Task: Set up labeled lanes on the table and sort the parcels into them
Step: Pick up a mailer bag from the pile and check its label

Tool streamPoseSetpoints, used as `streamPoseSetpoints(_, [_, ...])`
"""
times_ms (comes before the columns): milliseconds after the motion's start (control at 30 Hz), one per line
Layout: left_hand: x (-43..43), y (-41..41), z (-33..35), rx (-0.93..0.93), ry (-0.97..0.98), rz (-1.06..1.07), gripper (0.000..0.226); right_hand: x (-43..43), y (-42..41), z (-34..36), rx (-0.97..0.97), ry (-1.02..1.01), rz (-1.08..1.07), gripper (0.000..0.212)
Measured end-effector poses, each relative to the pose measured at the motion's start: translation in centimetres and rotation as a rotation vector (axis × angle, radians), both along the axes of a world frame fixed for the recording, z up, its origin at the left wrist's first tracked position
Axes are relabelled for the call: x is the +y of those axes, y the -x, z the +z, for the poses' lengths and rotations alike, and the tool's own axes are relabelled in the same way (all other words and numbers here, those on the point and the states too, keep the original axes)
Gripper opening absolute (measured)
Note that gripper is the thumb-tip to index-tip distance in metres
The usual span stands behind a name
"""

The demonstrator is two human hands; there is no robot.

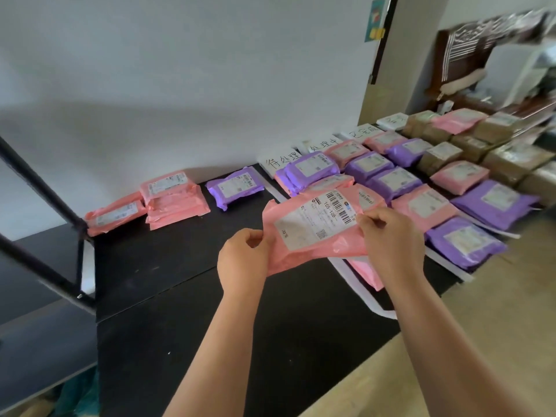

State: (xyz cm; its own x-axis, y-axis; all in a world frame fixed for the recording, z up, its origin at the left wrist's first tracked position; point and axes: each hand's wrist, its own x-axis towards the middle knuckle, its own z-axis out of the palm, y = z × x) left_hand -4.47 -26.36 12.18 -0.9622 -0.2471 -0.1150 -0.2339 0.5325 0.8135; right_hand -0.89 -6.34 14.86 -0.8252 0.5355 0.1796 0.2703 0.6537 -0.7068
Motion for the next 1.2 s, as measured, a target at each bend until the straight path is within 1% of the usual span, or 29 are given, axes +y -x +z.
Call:
streamPoseSetpoints(67, [2.8,-0.1,-0.4,-0.019,0.013,0.001,0.021,2.9,-0.1,-0.6,-0.029,-0.001,0.001,0.011])
streamPoseSetpoints(200, [9.6,-0.6,-1.6,-0.088,0.023,-0.041,0.019,9.7,-0.8,-2.3,-0.052,-0.019,-0.043,0.016])
streamPoseSetpoints(333, [15.4,-1.5,-3.3,-0.138,0.062,-0.093,0.023,16.0,-1.2,-4.0,-0.137,0.001,-0.042,0.017])
streamPoseSetpoints(467, [19.2,-2.3,-5.4,-0.205,0.131,-0.133,0.023,20.0,-1.5,-6.4,-0.238,-0.014,-0.042,0.019])
streamPoseSetpoints(600, [21.5,-2.4,-6.6,-0.259,0.170,-0.148,0.019,22.2,-1.5,-8.2,-0.311,0.000,-0.041,0.020])
streamPoseSetpoints(700, [23.0,-1.2,-6.8,-0.257,0.160,-0.143,0.017,23.7,-0.7,-9.1,-0.316,0.035,-0.053,0.019])
streamPoseSetpoints(833, [25.0,1.3,-6.8,-0.227,0.147,-0.199,0.017,25.7,1.8,-9.9,-0.338,0.012,-0.091,0.020])
streamPoseSetpoints(967, [27.4,4.4,-7.0,-0.202,0.156,-0.288,0.017,28.0,4.0,-10.4,-0.363,0.032,-0.155,0.023])
streamPoseSetpoints(1067, [30.0,5.7,-7.4,-0.198,0.121,-0.360,0.013,30.3,4.5,-11.2,-0.342,0.072,-0.211,0.027])
streamPoseSetpoints(1200, [34.1,6.4,-8.0,-0.174,0.095,-0.444,0.012,34.0,4.1,-11.5,-0.398,0.084,-0.264,0.032])
